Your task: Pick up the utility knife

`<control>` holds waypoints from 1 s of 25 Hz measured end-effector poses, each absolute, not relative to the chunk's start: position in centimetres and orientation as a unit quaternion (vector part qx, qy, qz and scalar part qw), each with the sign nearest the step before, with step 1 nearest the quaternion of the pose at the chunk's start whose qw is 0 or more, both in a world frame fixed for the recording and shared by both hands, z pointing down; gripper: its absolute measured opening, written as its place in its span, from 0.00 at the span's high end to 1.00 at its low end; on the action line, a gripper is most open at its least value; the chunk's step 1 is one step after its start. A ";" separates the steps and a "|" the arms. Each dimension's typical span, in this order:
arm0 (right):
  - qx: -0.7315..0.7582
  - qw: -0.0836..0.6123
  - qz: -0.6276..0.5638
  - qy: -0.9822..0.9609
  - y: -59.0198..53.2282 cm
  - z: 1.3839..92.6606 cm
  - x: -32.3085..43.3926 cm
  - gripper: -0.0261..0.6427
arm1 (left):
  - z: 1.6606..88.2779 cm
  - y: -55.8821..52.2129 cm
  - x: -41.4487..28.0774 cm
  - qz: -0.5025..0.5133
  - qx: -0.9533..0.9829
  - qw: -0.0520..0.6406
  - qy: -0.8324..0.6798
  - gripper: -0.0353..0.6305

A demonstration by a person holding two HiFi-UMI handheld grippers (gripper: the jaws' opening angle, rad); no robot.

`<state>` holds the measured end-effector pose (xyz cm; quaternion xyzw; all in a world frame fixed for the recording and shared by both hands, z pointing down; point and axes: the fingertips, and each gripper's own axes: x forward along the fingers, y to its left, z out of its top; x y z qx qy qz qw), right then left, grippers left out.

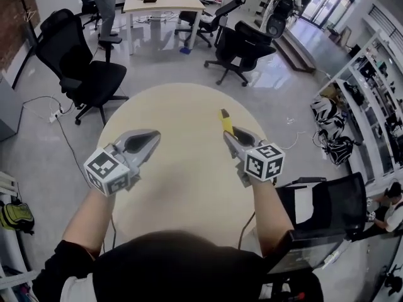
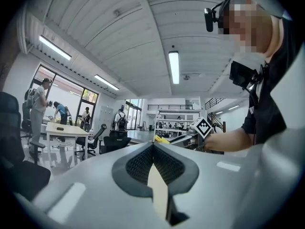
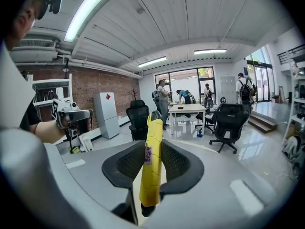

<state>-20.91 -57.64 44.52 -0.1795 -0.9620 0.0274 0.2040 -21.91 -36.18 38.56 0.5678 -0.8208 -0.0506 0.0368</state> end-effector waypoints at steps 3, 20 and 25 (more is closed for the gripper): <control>-0.179 0.187 0.033 -0.965 -58.7 42.8 -18.9 0.78 | 37.9 -36.7 -19.7 -0.048 0.567 0.037 -0.821 0.95; -0.197 0.090 0.048 -0.975 -66.3 33.2 -1.2 0.78 | 32.1 -41.1 -2.0 -0.066 0.566 0.019 -0.822 0.95; -0.171 0.073 0.060 -0.981 -66.2 32.1 1.2 0.78 | 31.7 -39.8 -0.7 -0.053 0.586 0.011 -0.808 0.95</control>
